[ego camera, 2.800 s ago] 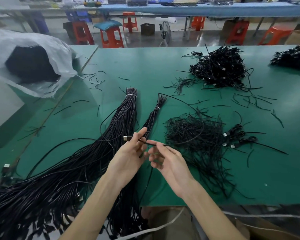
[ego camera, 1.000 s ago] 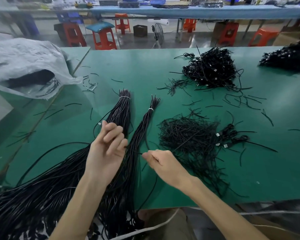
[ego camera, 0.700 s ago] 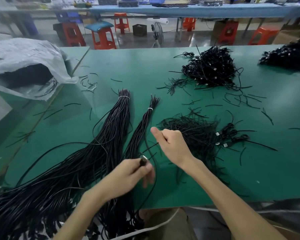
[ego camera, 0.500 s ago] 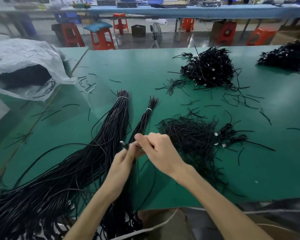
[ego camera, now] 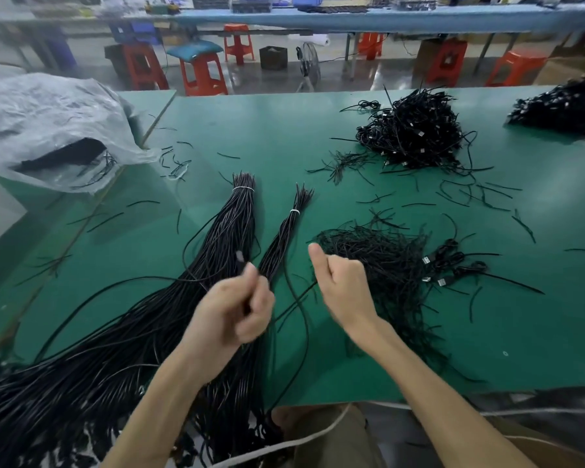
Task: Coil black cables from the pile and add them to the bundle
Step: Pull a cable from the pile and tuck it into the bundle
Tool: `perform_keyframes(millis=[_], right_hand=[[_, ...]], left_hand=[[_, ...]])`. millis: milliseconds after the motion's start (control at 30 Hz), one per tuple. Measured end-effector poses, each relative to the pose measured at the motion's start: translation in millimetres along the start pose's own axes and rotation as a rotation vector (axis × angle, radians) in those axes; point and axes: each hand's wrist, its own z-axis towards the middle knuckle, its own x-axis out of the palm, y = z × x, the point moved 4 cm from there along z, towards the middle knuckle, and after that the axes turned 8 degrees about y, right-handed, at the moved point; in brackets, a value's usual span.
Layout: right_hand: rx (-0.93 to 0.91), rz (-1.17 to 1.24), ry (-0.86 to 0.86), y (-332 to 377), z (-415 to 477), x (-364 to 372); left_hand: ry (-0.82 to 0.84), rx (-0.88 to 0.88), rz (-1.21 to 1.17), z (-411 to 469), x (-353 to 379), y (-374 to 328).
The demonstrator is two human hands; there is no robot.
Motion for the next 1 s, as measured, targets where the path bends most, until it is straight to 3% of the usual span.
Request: perform_keyframes(millis=[100,167,267,333,400,533,733,900,1000], right_hand=[[-0.046,-0.054,-0.019,16.5,11.0,-2.3],[-0.078,-0.046,-0.022,31.2,11.7,2.7],[-0.061,0.099,0.004,46.1,3.7,13.1],[-0.029,0.209,0.062,50.1,-4.9,23.0],[-0.021,0.260,0.108,50.8,-16.3,33.9],[0.012,0.307,0.155,43.9,-33.4,41.8],[0.006,0.112,0.260,32.7,-35.8,32.3],[0.069,-0.116,0.374,31.9,-36.8,26.9],[0.155,0.160,0.452,28.8,-33.8,25.8]], left_hand=[[0.065,-0.173,0.628,4.1,3.5,21.5],[-0.045,-0.175,0.823,8.6,0.7,30.1],[-0.268,-0.041,0.613,9.4,-7.4,31.8],[-0.325,0.033,0.359,9.7,-11.1,31.6],[-0.322,0.068,0.155,12.0,-7.0,29.5],[-0.351,0.103,0.034,18.5,-3.5,17.8],[-0.337,0.111,-0.357,23.0,-0.3,8.5],[-0.455,0.130,-0.256,24.9,0.3,13.6],[-0.374,0.126,-0.110,26.2,6.9,15.1]])
